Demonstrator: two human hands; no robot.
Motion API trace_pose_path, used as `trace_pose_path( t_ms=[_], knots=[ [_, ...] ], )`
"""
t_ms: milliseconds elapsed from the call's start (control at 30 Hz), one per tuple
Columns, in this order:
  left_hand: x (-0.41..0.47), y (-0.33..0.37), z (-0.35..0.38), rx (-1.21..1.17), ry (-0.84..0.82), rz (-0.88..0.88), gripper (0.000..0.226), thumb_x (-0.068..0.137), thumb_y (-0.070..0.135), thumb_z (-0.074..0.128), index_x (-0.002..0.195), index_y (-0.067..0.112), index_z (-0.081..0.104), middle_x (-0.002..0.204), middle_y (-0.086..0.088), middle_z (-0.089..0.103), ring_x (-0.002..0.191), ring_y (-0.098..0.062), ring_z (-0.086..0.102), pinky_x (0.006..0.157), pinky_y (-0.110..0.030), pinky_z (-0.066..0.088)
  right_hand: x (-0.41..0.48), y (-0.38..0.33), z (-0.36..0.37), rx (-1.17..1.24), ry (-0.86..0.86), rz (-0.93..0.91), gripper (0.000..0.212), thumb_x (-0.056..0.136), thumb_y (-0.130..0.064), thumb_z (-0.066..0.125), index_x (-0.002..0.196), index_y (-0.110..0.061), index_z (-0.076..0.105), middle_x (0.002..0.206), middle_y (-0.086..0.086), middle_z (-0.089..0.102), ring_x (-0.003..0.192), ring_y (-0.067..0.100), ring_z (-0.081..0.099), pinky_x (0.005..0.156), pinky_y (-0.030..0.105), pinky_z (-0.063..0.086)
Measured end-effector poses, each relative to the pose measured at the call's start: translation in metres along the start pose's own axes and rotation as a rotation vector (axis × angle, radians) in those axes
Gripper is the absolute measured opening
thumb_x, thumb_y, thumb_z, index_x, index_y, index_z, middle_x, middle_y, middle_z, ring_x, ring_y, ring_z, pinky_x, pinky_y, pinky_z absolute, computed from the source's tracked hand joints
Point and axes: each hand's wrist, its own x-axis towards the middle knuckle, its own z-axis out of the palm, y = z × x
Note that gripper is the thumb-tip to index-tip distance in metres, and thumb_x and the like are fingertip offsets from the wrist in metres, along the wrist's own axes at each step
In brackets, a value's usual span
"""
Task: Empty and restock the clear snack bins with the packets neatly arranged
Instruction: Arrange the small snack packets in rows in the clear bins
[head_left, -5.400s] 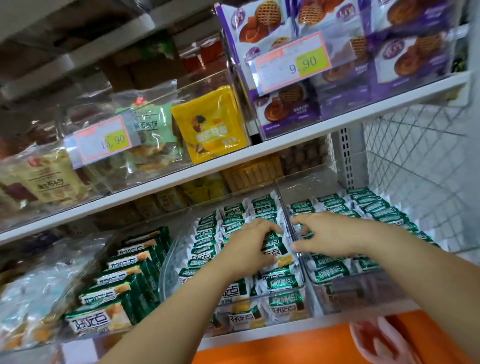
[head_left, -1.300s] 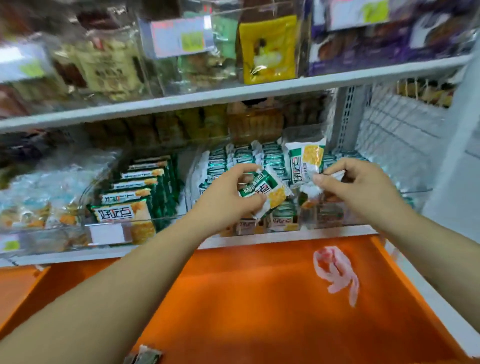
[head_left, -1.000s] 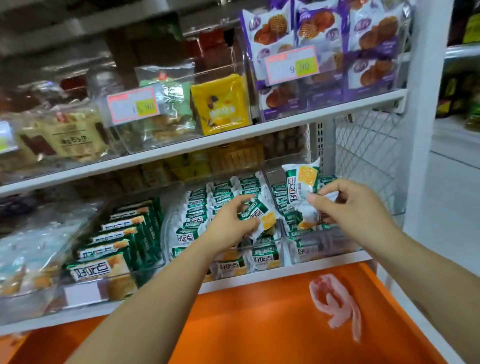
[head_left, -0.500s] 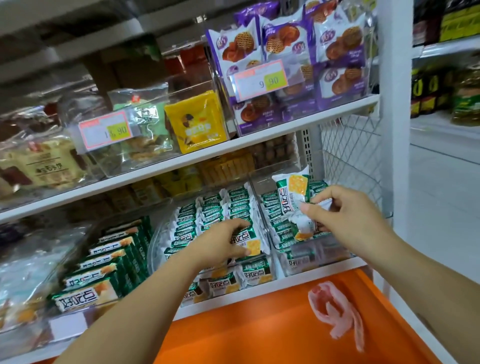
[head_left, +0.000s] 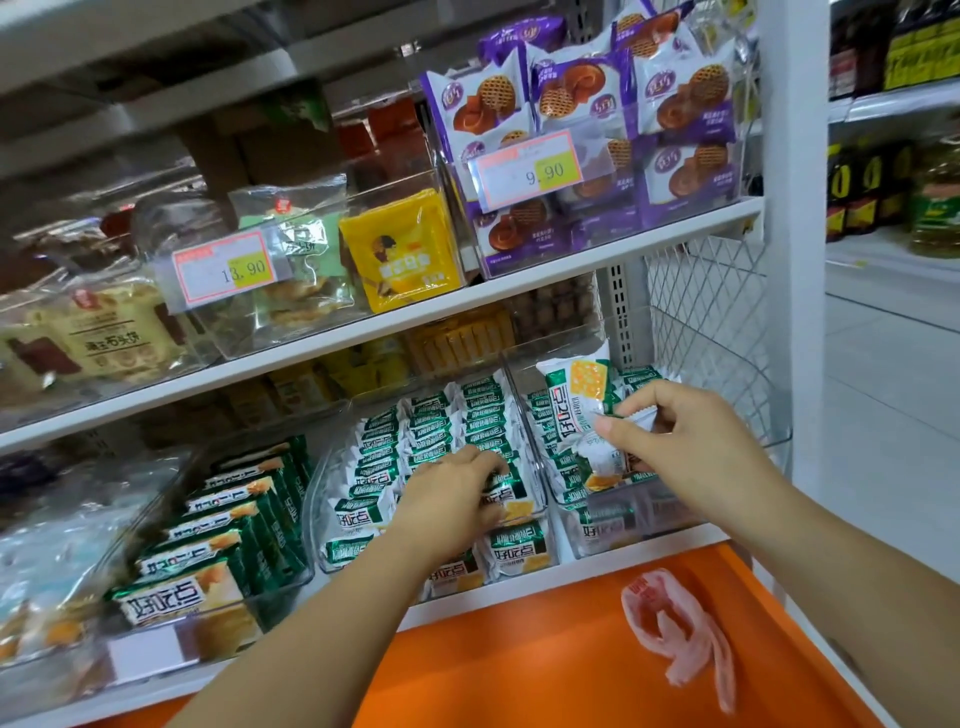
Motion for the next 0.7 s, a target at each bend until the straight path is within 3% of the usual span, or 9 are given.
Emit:
trace_pose_path(
  t_ms=[167, 300, 400, 467, 567, 700],
  knots=[
    [-0.010, -0.006, -0.018, -0.380, 0.208, -0.161, 0.043, 0.089, 0.033, 0.064, 0.129, 0.025, 0.051, 0.126, 0.011, 0.053, 0.108, -0.012, 0.056, 0.093, -0.029, 0.047, 0.001, 0.000, -0.003, -0.014, 0.002, -0.002, 0.017, 0.082, -0.038, 0.069, 0.085, -0.023, 0.063, 0.057, 0.000, 0.047, 0.064, 0.024, 0.058, 0.053, 0.025, 0.034],
    [-0.016, -0.016, -0.032, -0.558, 0.362, -0.309, 0.047, 0.088, 0.032, 0.066, 0.131, 0.020, 0.050, 0.130, 0.005, 0.055, 0.105, -0.025, 0.060, 0.089, -0.039, 0.051, 0.002, 0.002, -0.004, 0.003, 0.016, 0.019, 0.018, 0.083, -0.037, 0.069, 0.088, -0.021, 0.064, 0.059, -0.002, 0.046, 0.068, 0.026, 0.060, 0.054, 0.026, 0.034],
    [-0.020, -0.019, -0.029, -0.574, 0.349, -0.337, 0.045, 0.090, 0.031, 0.064, 0.131, 0.020, 0.050, 0.122, 0.007, 0.056, 0.084, -0.014, 0.059, 0.069, -0.023, 0.047, 0.001, 0.002, -0.002, -0.004, 0.008, 0.013, 0.017, 0.082, -0.037, 0.069, 0.087, -0.021, 0.064, 0.057, -0.002, 0.046, 0.059, 0.016, 0.054, 0.052, 0.021, 0.032],
    [-0.021, -0.021, -0.025, -0.592, 0.352, -0.375, 0.045, 0.091, 0.030, 0.063, 0.132, 0.019, 0.050, 0.116, 0.008, 0.052, 0.079, -0.005, 0.055, 0.064, -0.014, 0.040, 0.000, 0.001, -0.001, -0.002, 0.007, 0.010, 0.016, 0.082, -0.036, 0.070, 0.084, -0.023, 0.063, 0.054, -0.003, 0.046, 0.050, 0.008, 0.048, 0.047, 0.015, 0.031],
    [-0.017, -0.034, -0.018, -0.616, 0.359, -0.487, 0.048, 0.092, 0.031, 0.062, 0.135, 0.015, 0.048, 0.134, -0.002, 0.054, 0.105, -0.020, 0.059, 0.083, -0.028, 0.047, -0.001, -0.001, 0.001, -0.007, -0.001, 0.015, 0.015, 0.082, -0.036, 0.070, 0.084, -0.024, 0.062, 0.055, -0.002, 0.047, 0.053, 0.011, 0.051, 0.047, 0.017, 0.030],
    [-0.010, -0.050, -0.013, -0.523, 0.211, -0.555, 0.055, 0.093, 0.031, 0.061, 0.142, 0.019, 0.041, 0.145, -0.009, 0.042, 0.085, -0.007, 0.055, 0.079, -0.029, 0.046, -0.001, -0.001, 0.003, -0.008, 0.000, 0.014, 0.015, 0.082, -0.036, 0.070, 0.084, -0.024, 0.062, 0.056, -0.001, 0.047, 0.056, 0.015, 0.052, 0.051, 0.022, 0.030]
  ],
)
